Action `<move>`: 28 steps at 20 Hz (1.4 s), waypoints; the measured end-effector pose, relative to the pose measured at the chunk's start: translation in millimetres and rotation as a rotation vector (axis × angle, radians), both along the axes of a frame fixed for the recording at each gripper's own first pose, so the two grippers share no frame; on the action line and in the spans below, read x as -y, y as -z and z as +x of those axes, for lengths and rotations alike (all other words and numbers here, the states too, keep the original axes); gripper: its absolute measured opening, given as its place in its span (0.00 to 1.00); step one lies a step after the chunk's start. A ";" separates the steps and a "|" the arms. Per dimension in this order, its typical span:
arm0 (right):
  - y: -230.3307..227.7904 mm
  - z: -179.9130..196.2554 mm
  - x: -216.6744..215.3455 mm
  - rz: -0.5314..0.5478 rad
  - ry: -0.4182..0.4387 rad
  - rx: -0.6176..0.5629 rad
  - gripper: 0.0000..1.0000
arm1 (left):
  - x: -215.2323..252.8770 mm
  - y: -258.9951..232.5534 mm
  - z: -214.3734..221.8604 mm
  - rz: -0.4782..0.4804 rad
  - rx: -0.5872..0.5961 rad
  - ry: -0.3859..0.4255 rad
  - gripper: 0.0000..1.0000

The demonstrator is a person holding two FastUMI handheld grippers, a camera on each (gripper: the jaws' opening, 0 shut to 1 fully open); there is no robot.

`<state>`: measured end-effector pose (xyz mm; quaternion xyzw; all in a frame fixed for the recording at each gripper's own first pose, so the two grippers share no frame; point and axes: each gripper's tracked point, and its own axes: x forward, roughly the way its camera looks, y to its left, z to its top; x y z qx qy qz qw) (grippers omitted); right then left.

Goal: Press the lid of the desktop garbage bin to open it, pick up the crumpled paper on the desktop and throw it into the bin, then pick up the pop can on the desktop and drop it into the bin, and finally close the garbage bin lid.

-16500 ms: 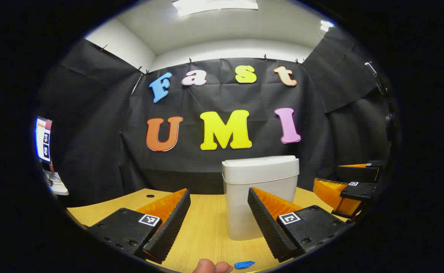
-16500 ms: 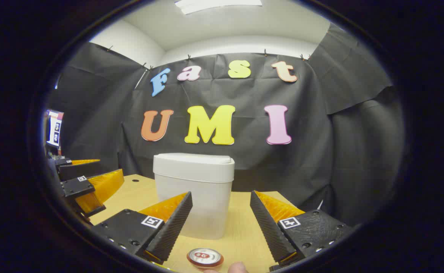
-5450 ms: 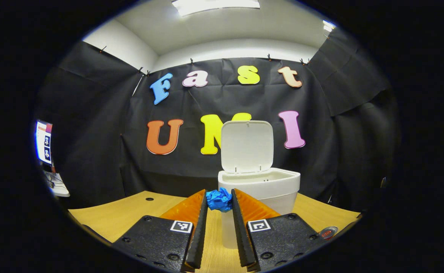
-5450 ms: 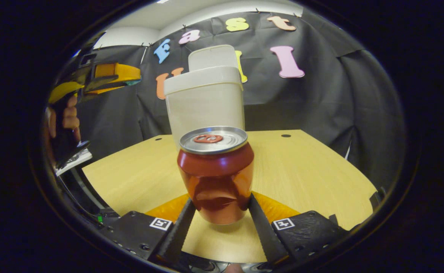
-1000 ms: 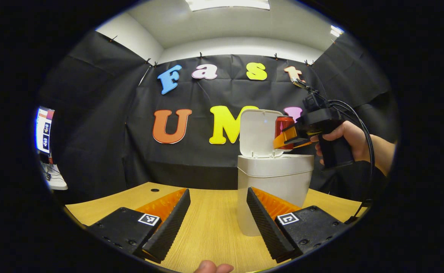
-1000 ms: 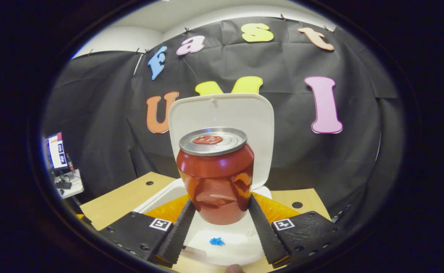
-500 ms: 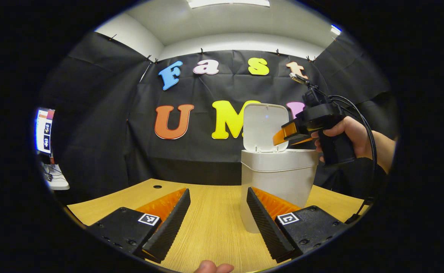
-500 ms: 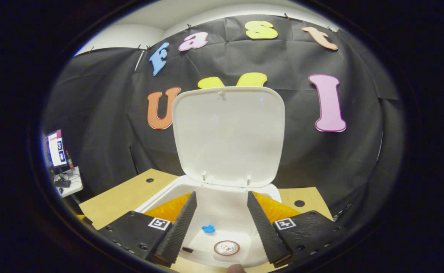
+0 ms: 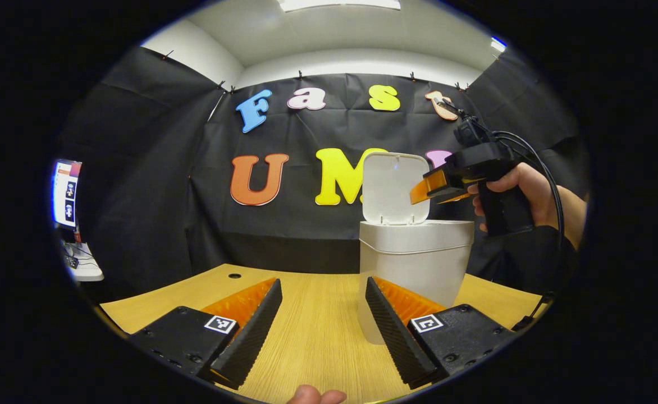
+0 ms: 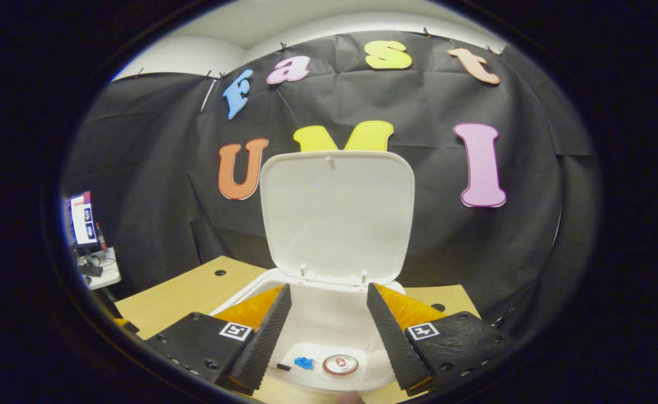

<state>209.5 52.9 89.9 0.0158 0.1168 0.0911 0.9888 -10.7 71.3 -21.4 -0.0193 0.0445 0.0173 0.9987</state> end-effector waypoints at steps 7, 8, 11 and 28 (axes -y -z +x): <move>-74.4 7.9 8.1 -0.032 0.043 0.143 0.85 | -14.5 -1.4 -0.1 0.006 0.004 -0.021 0.97; -85.4 10.1 8.2 -0.040 0.049 0.170 0.84 | -17.1 -2.5 -0.8 0.005 0.007 -0.023 0.97; -115.5 18.6 5.8 -0.064 0.061 0.255 0.84 | -23.1 -4.2 -2.1 0.006 0.009 -0.028 0.97; -150.9 118.4 21.0 0.109 0.149 0.263 0.92 | -56.9 -11.5 -8.0 0.014 0.015 -0.091 0.97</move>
